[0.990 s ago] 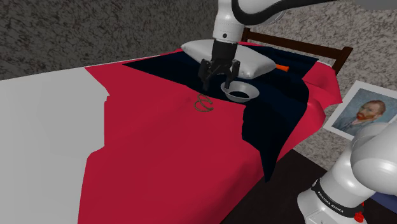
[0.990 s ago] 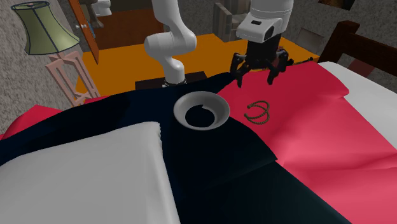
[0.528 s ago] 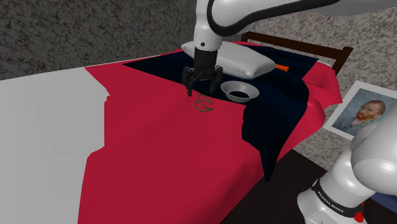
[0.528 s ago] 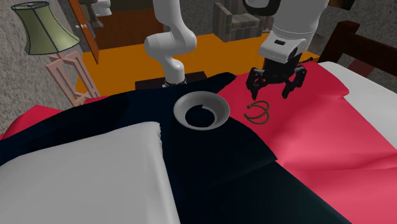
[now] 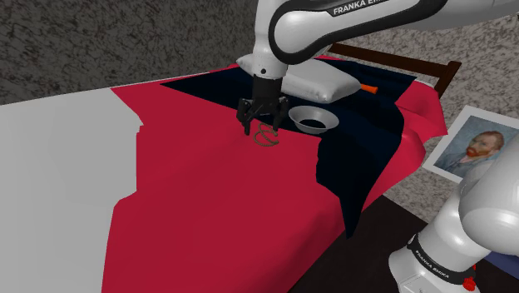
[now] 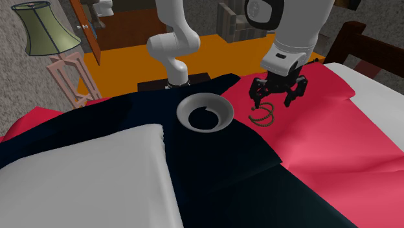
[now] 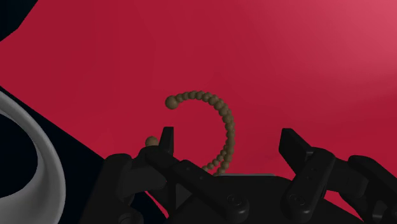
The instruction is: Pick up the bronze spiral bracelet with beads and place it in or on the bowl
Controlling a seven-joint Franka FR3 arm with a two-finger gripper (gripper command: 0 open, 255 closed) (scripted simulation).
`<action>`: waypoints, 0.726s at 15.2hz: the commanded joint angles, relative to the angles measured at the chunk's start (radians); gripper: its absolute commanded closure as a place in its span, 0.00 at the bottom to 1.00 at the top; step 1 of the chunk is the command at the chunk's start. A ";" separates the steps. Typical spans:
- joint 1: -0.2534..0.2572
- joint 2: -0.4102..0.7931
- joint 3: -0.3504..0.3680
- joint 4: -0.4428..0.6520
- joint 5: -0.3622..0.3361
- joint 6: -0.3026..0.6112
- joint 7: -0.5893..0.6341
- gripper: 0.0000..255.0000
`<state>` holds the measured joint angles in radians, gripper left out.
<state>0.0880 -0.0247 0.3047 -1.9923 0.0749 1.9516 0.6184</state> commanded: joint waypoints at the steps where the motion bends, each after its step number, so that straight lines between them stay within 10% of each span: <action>1: 0.000 0.000 0.000 -0.002 0.000 0.002 0.000 0.00; 4: 0.000 0.000 0.000 -0.001 0.000 0.001 0.000 0.00; 5: 0.000 0.000 0.000 -0.001 0.000 0.001 0.000 1.00; 11: 0.000 0.000 0.000 -0.001 0.000 0.001 0.000 1.00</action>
<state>0.0881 -0.0251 0.3048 -1.9931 0.0750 1.9528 0.6182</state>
